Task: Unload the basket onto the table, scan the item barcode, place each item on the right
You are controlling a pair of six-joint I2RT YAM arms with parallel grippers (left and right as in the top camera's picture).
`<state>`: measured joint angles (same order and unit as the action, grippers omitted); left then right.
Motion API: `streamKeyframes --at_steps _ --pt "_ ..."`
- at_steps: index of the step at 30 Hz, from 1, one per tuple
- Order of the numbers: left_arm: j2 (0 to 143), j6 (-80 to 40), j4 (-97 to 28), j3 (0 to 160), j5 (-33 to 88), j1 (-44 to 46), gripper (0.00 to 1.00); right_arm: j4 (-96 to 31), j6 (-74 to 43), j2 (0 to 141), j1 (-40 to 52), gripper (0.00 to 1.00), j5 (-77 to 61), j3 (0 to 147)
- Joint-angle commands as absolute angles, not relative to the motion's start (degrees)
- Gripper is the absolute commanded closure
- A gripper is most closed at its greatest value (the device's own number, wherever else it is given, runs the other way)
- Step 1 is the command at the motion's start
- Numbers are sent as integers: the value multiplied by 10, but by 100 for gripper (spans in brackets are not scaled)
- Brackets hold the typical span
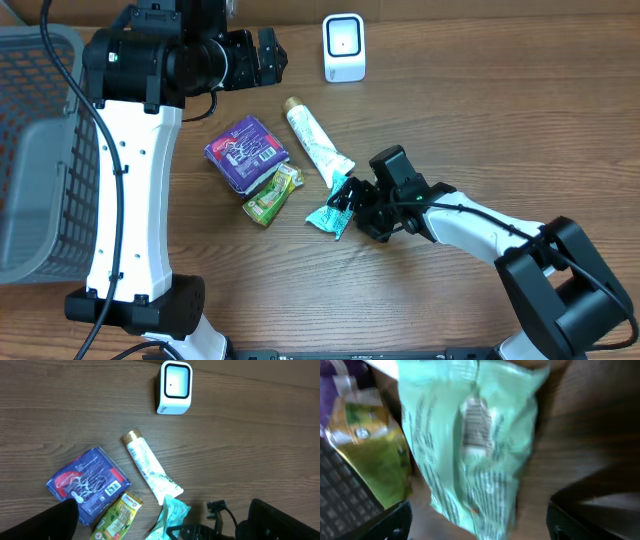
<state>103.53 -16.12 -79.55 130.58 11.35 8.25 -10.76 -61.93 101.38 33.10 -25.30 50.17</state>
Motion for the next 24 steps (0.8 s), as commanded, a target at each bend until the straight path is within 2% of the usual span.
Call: streamKeyframes --at_steps 1,7,9,10,11,14,17,19,23,24 --pt "1038 -154 -795 1305 116 86 0 -85 -642 1030 336 18 -246 501" --pt "1038 -154 -795 1305 116 86 0 -79 -663 1030 354 39 -188 501" --pt "1038 -154 -795 1305 116 86 0 -82 -667 1030 355 52 -184 501" --pt "1038 -154 -795 1305 116 86 0 -83 -667 1030 355 65 -182 501" --pt "1038 -154 -795 1305 116 86 0 -85 -667 1030 355 74 -180 501" --pt "1038 -154 -795 1305 116 86 0 -81 -657 1030 355 82 -198 501" --pt "1038 -154 -795 1305 116 86 0 -90 -607 1029 354 96 -251 517" --pt "1038 -154 -795 1305 116 86 0 -130 -572 1025 349 96 -263 538" --pt "1038 -154 -795 1305 116 86 0 -284 -417 1012 329 96 -265 613" --pt "1038 -154 -795 1304 116 86 0 -340 -349 1011 320 96 -257 642"
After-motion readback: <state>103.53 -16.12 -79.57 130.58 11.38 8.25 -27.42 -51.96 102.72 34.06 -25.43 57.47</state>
